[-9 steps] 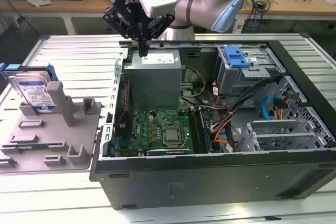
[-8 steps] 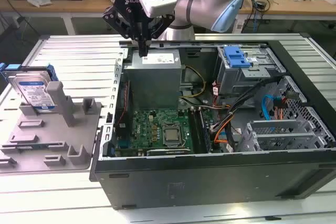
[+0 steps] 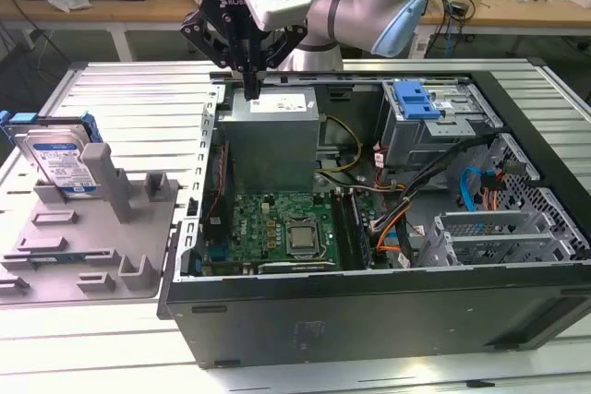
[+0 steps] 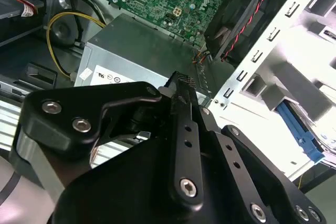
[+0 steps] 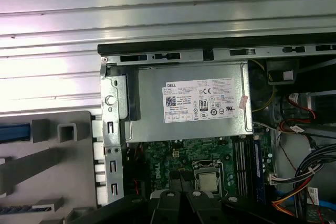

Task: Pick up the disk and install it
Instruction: 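Reach for the disk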

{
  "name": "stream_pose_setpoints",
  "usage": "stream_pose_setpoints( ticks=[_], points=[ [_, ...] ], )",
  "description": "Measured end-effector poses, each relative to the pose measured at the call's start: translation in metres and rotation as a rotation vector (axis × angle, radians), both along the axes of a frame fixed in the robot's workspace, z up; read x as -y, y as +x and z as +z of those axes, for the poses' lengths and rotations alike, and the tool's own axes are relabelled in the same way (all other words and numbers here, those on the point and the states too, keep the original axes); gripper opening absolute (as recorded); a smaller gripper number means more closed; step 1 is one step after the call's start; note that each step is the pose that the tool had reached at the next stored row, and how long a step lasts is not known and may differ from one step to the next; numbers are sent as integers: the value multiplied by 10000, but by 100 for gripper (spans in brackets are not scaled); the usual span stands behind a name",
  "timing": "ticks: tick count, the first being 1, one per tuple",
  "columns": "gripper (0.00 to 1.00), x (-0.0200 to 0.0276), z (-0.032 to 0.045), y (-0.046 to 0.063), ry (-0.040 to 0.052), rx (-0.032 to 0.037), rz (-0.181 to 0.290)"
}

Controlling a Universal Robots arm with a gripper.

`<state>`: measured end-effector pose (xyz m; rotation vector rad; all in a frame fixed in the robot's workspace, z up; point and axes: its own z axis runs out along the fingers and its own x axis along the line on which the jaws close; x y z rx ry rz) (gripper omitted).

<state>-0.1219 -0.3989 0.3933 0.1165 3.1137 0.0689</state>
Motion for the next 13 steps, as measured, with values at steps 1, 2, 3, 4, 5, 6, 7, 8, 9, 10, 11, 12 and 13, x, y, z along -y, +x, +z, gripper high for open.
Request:
stream_pose_setpoints(
  ticks=[1,2,3,4,5,6,7,8,9,10,11,12,13],
  points=[
    [11,0,0,0,0,0,0],
    [11,0,0,0,0,1,0],
    [11,0,0,0,0,0,0],
    [11,0,0,0,0,1,0],
    [11,0,-1,-7,0,1,-1],
    [11,0,-1,-34,0,0,-1],
    [11,0,-1,-75,0,0,-2],
    [11,0,-1,-122,-1,1,-4],
    [11,-1,-1,-149,0,1,-4],
    [11,-3,-2,-183,0,1,-5],
    [11,-9,-2,-240,0,1,-10],
    [11,-14,-2,-278,1,1,-10],
    [11,-19,-2,-315,0,1,-9]
  ],
)
